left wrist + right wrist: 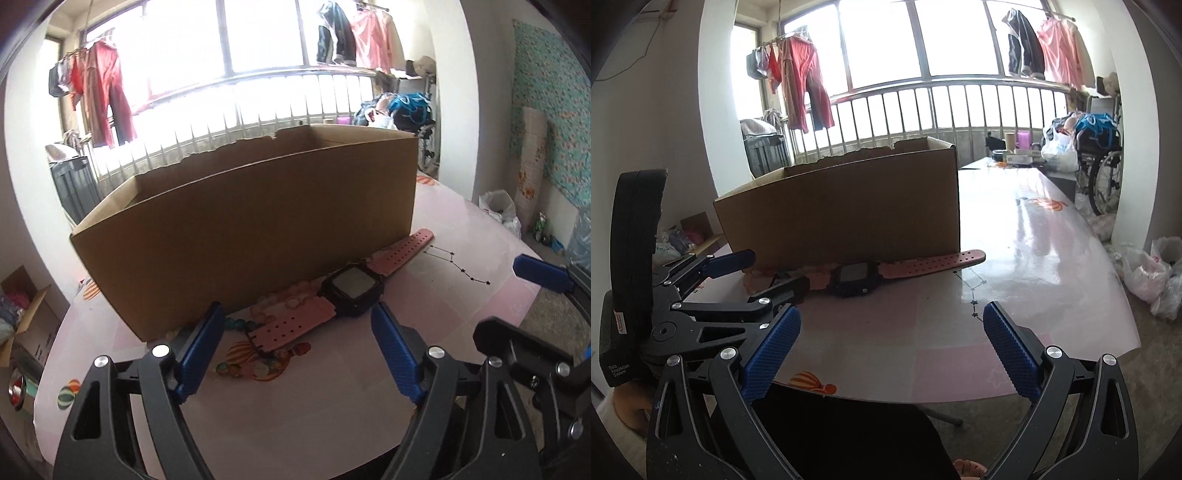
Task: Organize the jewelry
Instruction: 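Move the left tool to the pink-strapped watch while the right tool approaches its strap, then grasp the pink strap end with the right tool while the left tool grips the watch strap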
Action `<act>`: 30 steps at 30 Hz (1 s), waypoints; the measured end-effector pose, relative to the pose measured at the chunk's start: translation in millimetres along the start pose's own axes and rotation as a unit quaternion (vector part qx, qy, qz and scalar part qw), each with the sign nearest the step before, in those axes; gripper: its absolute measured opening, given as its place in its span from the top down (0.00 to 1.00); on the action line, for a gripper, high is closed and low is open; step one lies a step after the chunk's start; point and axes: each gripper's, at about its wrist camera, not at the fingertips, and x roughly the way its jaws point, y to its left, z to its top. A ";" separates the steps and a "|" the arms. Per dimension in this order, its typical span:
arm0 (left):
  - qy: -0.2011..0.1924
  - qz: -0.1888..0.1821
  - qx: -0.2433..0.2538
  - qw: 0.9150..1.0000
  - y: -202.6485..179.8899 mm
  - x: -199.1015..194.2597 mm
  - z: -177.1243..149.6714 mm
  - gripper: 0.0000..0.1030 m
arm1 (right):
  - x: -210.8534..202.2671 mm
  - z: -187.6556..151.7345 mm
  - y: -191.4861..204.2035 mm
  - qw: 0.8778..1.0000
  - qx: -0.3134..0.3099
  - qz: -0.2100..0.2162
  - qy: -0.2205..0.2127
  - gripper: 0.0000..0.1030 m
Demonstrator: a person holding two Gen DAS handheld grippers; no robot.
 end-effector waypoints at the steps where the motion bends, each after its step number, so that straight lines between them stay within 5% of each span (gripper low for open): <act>1: 0.012 -0.018 0.013 1.000 -1.7 6.0 4.8 0.28 | 3.8 6.6 -4.8 1.000 0.010 0.006 0.010 0.10; 4: 0.034 -0.077 0.041 0.996 -6.4 20.0 15.2 0.33 | 17.9 24.6 -19.7 0.998 0.045 0.025 0.042 0.16; 10: 0.066 -0.134 0.074 0.986 -15.8 48.9 27.4 0.44 | 45.0 37.8 -26.5 0.993 0.071 0.045 0.083 0.22; 17: 0.080 -0.134 0.112 0.981 -20.2 61.7 29.6 0.52 | 60.2 36.1 -30.0 0.984 0.100 0.072 0.126 0.25; 25: 0.092 -0.183 0.047 0.978 0.5 59.3 38.7 0.52 | 59.4 39.8 -37.1 0.972 0.168 0.090 0.134 0.29; 30: 0.088 -0.204 -0.009 0.975 14.1 51.6 39.5 0.52 | 56.8 37.1 -41.7 0.955 0.217 0.143 0.145 0.38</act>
